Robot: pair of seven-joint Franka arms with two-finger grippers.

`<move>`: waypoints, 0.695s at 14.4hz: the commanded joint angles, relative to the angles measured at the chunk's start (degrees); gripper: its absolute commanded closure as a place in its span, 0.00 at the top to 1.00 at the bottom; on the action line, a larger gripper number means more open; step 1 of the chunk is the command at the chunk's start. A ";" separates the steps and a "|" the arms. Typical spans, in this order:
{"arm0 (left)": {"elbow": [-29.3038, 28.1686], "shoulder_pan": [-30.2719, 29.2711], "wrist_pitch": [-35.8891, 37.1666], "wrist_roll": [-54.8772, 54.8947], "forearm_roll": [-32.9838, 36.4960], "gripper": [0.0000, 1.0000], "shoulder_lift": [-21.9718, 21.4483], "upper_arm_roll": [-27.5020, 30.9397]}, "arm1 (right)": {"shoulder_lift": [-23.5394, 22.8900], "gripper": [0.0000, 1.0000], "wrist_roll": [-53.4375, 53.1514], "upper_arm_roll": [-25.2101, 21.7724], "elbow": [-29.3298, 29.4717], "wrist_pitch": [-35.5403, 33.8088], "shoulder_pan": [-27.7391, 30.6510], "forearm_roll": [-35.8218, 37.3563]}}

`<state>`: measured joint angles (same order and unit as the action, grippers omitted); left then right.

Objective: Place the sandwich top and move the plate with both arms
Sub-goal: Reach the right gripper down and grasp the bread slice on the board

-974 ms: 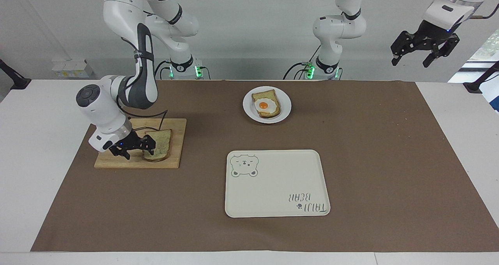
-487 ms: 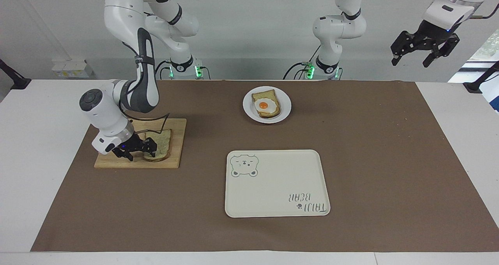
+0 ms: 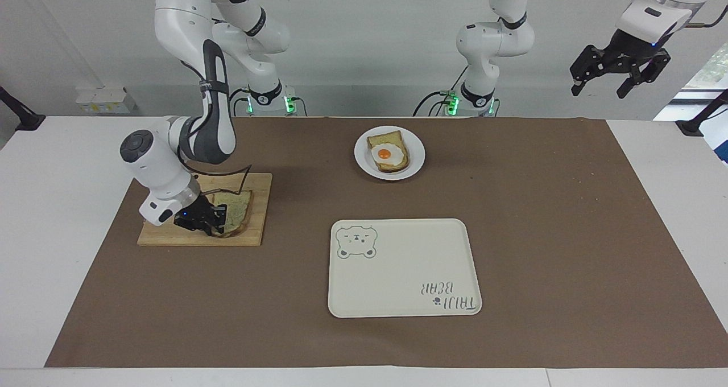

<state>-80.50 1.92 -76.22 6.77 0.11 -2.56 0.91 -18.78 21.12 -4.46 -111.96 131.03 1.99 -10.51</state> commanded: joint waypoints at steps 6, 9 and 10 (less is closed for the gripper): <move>-0.27 -0.69 0.81 -0.44 -0.55 1.00 -0.78 -0.29 | -0.03 0.00 2.09 -0.37 1.04 -0.94 1.09 -0.83; -0.27 -0.69 0.81 -0.44 -0.55 1.00 -0.78 -0.29 | 1.72 0.00 2.18 -0.46 2.70 -4.98 1.09 -0.74; -0.27 -0.69 0.81 -0.44 -0.55 1.00 -0.78 -0.29 | 2.60 0.00 2.18 -0.46 3.06 -7.08 1.09 -0.48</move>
<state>-80.50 1.92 -76.22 6.77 0.11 -2.56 0.91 -18.25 21.13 -5.11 -109.88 127.84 2.28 -10.49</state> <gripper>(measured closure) 0.000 0.903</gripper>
